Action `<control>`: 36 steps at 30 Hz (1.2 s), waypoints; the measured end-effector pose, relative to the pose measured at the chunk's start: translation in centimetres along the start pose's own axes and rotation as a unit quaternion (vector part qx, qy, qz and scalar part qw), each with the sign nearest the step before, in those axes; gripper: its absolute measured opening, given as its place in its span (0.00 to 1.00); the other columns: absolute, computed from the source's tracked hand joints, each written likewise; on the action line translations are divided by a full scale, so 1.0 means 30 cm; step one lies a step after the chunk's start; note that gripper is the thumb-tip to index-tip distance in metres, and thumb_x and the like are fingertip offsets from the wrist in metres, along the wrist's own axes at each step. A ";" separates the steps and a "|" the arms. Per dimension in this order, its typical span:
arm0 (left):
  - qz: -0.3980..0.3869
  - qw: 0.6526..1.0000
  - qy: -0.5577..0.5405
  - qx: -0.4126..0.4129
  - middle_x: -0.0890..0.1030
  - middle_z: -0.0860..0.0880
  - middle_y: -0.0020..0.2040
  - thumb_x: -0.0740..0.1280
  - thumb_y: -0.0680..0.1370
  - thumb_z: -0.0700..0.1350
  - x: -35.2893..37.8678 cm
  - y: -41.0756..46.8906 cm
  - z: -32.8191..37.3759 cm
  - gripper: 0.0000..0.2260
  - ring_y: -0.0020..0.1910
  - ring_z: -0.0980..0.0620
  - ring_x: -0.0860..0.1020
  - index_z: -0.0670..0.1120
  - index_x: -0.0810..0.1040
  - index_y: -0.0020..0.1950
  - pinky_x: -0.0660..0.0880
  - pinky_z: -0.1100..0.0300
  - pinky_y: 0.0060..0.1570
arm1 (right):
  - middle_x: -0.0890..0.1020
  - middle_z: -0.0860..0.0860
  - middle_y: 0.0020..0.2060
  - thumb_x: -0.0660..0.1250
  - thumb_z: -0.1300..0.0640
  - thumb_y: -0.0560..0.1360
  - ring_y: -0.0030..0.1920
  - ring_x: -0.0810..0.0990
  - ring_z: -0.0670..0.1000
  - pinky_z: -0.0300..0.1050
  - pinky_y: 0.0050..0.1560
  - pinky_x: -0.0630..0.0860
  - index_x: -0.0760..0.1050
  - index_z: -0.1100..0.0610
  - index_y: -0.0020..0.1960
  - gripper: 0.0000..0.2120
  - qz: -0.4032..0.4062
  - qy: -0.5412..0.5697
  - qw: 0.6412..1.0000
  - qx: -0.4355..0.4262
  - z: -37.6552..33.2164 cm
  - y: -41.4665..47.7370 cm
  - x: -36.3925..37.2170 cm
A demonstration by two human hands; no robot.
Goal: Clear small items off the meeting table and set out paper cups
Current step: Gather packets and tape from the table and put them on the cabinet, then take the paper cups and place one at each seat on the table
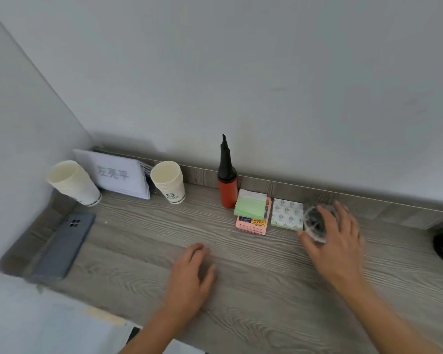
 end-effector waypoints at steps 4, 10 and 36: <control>0.102 0.961 -0.166 -0.196 0.75 0.44 0.66 0.73 0.74 0.42 -0.137 0.137 -0.199 0.25 0.64 0.46 0.73 0.41 0.70 0.69 0.70 0.51 0.65 | 0.69 0.48 0.71 0.61 0.40 0.76 0.72 0.65 0.50 0.51 0.73 0.57 0.69 0.47 0.70 0.24 -0.062 0.036 0.995 -0.071 -0.177 -0.117 0.005; 0.076 0.941 -0.254 -0.209 0.74 0.41 0.68 0.77 0.70 0.47 -0.207 0.392 -0.309 0.34 0.67 0.44 0.73 0.40 0.66 0.70 0.69 0.46 0.67 | 0.74 0.44 0.68 0.61 0.35 0.73 0.70 0.71 0.48 0.49 0.71 0.64 0.74 0.44 0.66 0.25 -0.168 -0.022 0.980 -0.100 -0.438 -0.359 0.174; -0.130 0.908 -0.180 0.355 0.69 0.65 0.63 0.74 0.65 0.60 -0.280 0.184 0.003 0.39 0.60 0.64 0.70 0.56 0.63 0.73 0.70 0.60 0.57 | 0.86 0.44 0.42 0.69 0.50 0.76 0.45 0.83 0.46 0.46 0.47 0.80 0.81 0.40 0.45 0.05 0.063 0.367 0.906 0.201 -0.566 -0.512 0.040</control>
Point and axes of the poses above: each hand's wrist, its own y-axis towards the middle knuckle, its own x-axis out of the palm, z = x × y, the point moved 6 cm from there along y, towards the middle knuckle
